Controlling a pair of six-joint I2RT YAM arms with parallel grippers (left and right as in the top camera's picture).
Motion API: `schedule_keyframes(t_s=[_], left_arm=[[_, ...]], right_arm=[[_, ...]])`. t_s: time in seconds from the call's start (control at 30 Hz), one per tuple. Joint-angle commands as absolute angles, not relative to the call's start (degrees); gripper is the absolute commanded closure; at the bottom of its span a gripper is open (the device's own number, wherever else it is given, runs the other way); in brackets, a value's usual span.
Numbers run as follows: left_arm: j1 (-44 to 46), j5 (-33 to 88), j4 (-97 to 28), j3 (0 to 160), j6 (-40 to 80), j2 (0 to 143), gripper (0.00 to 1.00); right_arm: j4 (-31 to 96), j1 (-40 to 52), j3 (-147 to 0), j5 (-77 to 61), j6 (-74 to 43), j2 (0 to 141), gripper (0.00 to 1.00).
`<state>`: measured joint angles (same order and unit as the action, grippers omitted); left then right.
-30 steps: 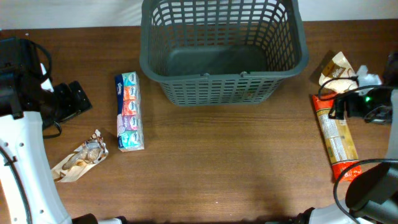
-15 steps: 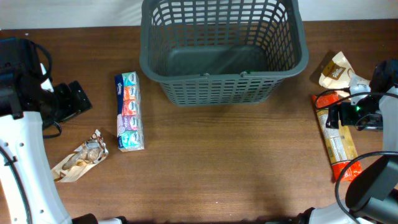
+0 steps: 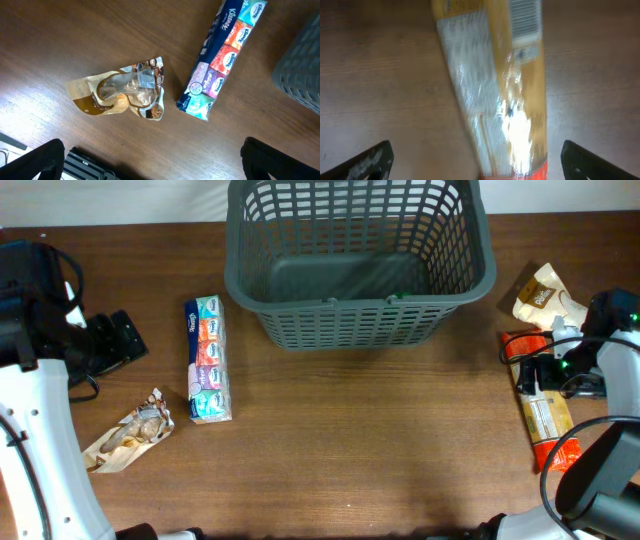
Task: Pack container
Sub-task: 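Lower the right gripper over the pasta package and align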
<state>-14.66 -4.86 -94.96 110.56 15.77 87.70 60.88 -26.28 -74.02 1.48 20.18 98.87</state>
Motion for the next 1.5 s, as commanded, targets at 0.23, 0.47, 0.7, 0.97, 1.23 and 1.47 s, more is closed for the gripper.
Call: schedule_keyframes(t_s=[0.23, 0.47, 0.7, 0.97, 1.23, 1.47], left_arm=[[-14.96, -4.71, -95.00, 110.50, 14.92, 87.92, 0.01], [-14.96, -4.71, -95.00, 110.50, 14.92, 87.92, 0.01], [-14.96, -4.71, -95.00, 110.50, 14.92, 87.92, 0.01], [-14.96, -4.71, -95.00, 110.50, 14.92, 87.92, 0.01], [-14.96, -4.71, -95.00, 110.50, 14.92, 87.92, 0.01], [-14.96, -4.71, -95.00, 110.50, 14.92, 87.92, 0.01]], right_arm=[[55.16, -26.74, -72.53, -0.89, 23.16, 98.87, 0.01], [61.01, -26.92, -72.53, -0.03, 34.24, 98.87, 0.01], [62.13, -30.65, -72.53, 1.58, 34.33, 98.87, 0.01], [60.49, -35.64, -72.53, -0.71, 35.16, 100.64, 0.01], [59.35, -35.57, -72.53, -1.28, 35.16, 103.77, 0.01], [59.24, -35.53, -72.53, -1.52, 35.14, 106.59, 0.01]])
